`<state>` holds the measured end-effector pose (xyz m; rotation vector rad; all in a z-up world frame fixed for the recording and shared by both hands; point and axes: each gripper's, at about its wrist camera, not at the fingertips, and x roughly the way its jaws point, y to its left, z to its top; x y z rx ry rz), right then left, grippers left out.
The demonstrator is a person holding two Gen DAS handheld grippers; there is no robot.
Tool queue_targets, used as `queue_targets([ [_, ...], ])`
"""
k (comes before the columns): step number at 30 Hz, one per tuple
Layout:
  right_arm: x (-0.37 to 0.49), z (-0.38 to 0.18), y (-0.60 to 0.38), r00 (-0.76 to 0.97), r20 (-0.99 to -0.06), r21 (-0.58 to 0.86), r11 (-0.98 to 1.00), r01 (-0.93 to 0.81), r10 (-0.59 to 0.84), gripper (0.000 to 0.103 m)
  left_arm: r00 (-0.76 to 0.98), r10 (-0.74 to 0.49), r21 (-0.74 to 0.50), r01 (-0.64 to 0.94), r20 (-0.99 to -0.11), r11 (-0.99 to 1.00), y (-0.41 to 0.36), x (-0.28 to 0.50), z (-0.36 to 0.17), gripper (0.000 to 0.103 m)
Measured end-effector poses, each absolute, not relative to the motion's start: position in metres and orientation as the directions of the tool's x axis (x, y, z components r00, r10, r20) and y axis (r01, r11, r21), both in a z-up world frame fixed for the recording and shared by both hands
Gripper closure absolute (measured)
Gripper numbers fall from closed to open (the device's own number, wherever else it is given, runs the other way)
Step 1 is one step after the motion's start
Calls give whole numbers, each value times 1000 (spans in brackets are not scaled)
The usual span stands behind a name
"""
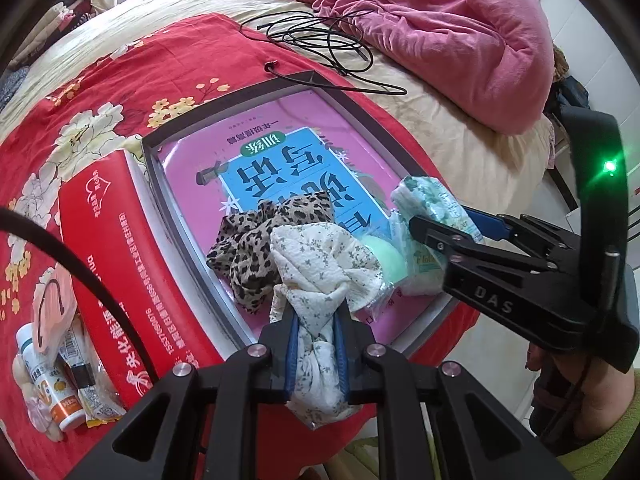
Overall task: Organize soft objects
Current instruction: 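Lower both items onto the tray and open both tools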
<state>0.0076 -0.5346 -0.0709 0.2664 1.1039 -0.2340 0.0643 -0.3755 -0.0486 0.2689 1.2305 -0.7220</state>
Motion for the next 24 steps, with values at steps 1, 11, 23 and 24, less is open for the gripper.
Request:
queue_targets([
  [1, 9, -74, -535, 428, -902, 95, 944, 316, -53, 53, 148, -354, -187, 631, -923, 753, -376, 65, -49, 87],
  [11, 18, -80, -530, 432, -901, 94, 949, 302, -48, 50, 147, -347, -187, 621, -926, 761, -380, 73, -54, 86],
  [23, 18, -75, -524, 434, -899, 71, 958, 278, -60, 43, 147, -349, -190, 616, -926, 764, -384, 80, -58, 84],
  [24, 18, -74, -524, 434, -899, 68, 958, 278, -62, 38, 145, -350, -194, 614, -925, 765, -384, 81, -58, 84],
])
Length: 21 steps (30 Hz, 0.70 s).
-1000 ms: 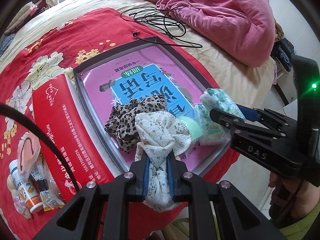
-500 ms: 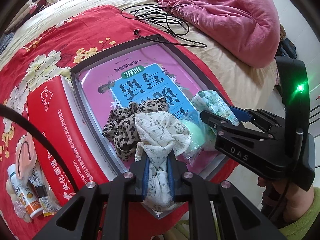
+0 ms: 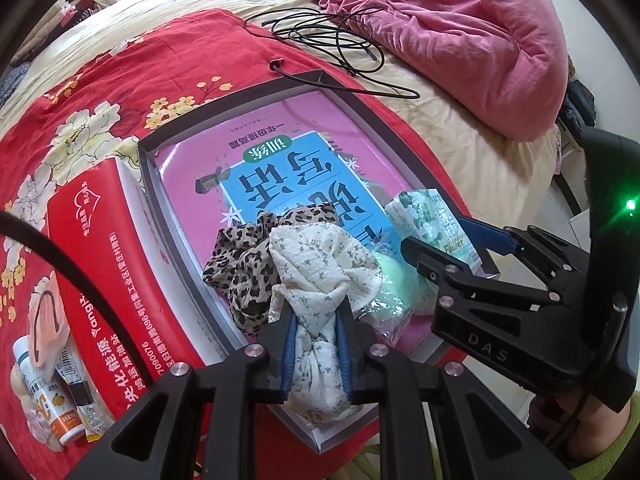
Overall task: Organize soft objects
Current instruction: 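Lower both items onto the tray and open both tools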
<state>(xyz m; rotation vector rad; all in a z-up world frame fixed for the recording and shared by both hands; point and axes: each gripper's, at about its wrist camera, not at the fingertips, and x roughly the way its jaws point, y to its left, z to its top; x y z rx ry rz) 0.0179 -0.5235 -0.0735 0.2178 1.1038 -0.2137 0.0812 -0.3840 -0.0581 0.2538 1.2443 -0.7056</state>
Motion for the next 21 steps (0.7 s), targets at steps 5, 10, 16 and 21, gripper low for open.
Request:
queue_targets([
  [5, 14, -68, -525, 439, -896, 68, 956, 284, -67, 33, 136, -365, -211, 613, -921, 761, -384, 83, -59, 84],
  [10, 11, -64, -526, 440, -894, 60, 954, 294, -79, 33, 131, -373, -220, 613, -919, 759, -383, 82, -59, 84],
  [16, 6, -60, -528, 441, -893, 54, 951, 305, -91, 33, 112, -382, -237, 618, -917, 750, -385, 79, -59, 74],
  [21, 4, -55, -531, 446, -889, 51, 948, 315, -101, 32, 108, -385, -241, 619, -917, 747, -385, 75, -59, 72],
])
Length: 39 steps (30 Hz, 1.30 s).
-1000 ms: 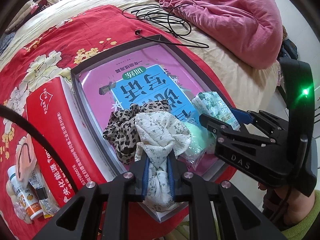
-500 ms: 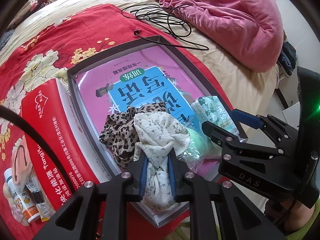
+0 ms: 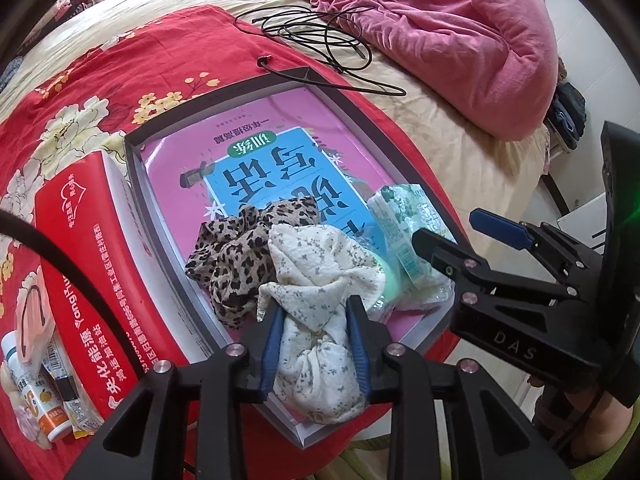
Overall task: Organize soft objects
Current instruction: 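Lower both items onto the tray and open both tools, then withdraw both tools back from the tray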
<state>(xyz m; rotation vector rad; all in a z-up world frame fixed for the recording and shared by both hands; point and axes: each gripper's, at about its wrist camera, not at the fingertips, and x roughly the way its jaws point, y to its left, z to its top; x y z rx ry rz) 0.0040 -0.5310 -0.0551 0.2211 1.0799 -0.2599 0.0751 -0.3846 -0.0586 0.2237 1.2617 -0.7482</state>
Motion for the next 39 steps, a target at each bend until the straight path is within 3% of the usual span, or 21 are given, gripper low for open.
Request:
queue_targets([
  [4, 3, -52, -530, 449, -888, 48, 948, 314, -104, 32, 107, -384, -241, 616, -917, 750, -383, 75, -57, 61],
  [16, 1, -44, -526, 459, -881, 40, 948, 314, -115, 32, 111, -385, -240, 617, -916, 749, -373, 71, -48, 46],
  [24, -1, -30, -520, 470, -872, 20, 949, 315, -138, 32, 135, -389, -233, 611, -911, 757, -363, 65, -32, 44],
  [29, -3, -17, -513, 489, -859, 7, 951, 309, -152, 32, 165, -405, -228, 613, -899, 756, -352, 58, -14, 36],
  [39, -3, 13, -490, 534, -829, -3, 957, 291, -165, 31, 235, -432, -214, 609, -871, 764, -321, 46, 22, 33],
])
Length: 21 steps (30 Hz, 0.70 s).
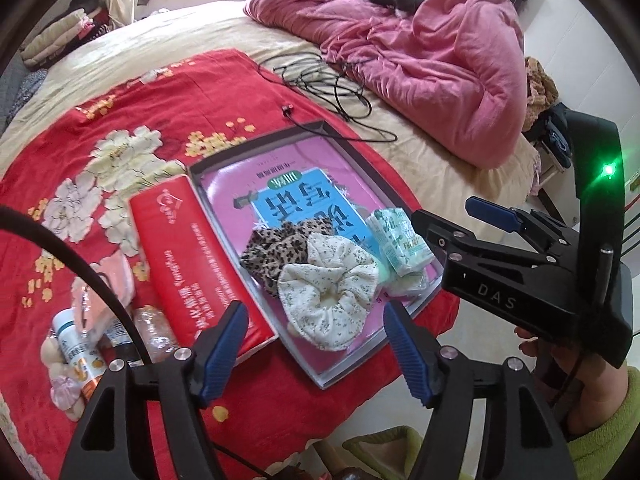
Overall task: Organize soft objects
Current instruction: 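Withdraw both tools back from the tray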
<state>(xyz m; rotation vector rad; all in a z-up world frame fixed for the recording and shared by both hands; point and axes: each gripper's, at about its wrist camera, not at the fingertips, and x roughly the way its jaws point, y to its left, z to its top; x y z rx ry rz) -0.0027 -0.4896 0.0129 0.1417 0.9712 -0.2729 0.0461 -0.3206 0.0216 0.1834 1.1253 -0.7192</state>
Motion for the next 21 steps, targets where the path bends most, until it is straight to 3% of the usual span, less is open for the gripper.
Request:
queue_targets([
  [21, 12, 56, -386, 616, -782, -15, 991, 132, -94, 31, 338, -405, -229, 455, -850, 861, -192, 59, 36, 33],
])
